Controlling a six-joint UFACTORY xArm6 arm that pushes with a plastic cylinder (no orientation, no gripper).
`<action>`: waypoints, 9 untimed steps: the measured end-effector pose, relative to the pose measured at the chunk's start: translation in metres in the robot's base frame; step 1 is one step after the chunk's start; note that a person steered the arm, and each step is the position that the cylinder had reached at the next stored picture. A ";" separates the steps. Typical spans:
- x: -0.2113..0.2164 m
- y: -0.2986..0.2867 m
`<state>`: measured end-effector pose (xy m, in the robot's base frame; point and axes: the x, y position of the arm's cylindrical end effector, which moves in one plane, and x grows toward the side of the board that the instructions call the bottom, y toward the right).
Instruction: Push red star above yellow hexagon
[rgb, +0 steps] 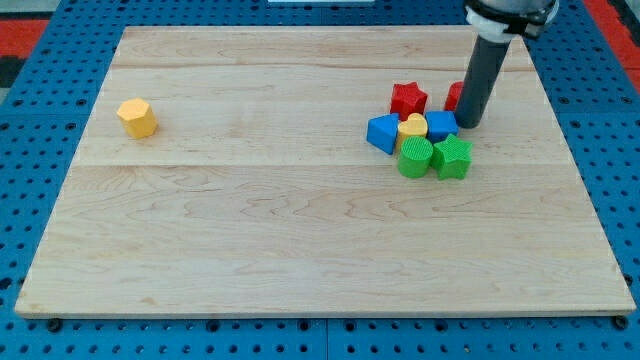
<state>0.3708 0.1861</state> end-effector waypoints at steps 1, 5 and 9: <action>-0.007 0.052; -0.017 -0.034; -0.054 -0.245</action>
<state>0.3172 -0.0590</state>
